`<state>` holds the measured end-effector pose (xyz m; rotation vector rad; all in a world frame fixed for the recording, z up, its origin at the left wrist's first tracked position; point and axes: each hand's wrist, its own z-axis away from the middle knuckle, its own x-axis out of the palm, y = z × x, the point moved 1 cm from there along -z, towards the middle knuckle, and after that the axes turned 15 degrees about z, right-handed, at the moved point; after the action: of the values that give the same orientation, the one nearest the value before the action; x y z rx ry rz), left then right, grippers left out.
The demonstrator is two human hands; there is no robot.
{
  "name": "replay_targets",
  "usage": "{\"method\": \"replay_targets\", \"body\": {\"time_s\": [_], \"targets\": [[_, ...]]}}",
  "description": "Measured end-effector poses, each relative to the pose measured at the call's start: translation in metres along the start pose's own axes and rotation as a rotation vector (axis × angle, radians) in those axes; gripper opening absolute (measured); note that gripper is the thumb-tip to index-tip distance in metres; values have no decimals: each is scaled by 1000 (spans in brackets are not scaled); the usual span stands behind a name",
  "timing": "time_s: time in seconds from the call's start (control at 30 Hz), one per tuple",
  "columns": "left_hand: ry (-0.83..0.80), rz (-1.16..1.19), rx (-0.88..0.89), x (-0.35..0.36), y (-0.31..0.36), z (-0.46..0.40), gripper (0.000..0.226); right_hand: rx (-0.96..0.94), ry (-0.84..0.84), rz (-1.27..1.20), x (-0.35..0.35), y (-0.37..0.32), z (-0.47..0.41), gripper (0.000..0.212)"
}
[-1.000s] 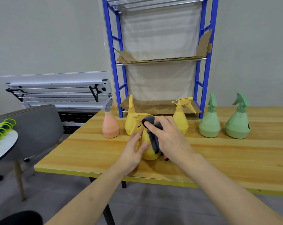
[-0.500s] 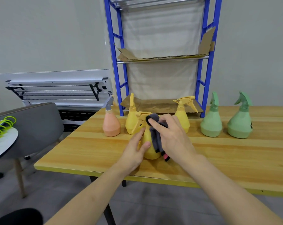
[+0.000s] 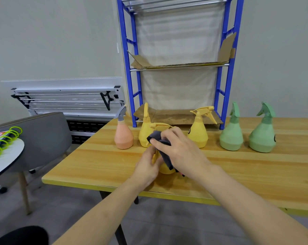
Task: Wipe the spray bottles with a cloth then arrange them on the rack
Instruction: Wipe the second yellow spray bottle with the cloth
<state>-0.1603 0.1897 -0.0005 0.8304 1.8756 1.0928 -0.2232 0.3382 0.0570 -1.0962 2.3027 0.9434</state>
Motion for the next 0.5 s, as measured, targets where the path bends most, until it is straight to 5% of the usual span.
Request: {"method": "replay_targets", "body": {"time_s": [0.13, 0.37, 0.5], "targets": [[-10, 21, 7, 1, 2, 0, 57, 10, -8, -1, -3, 6, -1, 57], [-29, 3, 25, -2, 0, 2, 74, 355, 127, -181, 3, 19, 10, 48], [-36, 34, 21, -1, -2, -1, 71, 348, 103, -288, 17, 14, 10, 41]]}}
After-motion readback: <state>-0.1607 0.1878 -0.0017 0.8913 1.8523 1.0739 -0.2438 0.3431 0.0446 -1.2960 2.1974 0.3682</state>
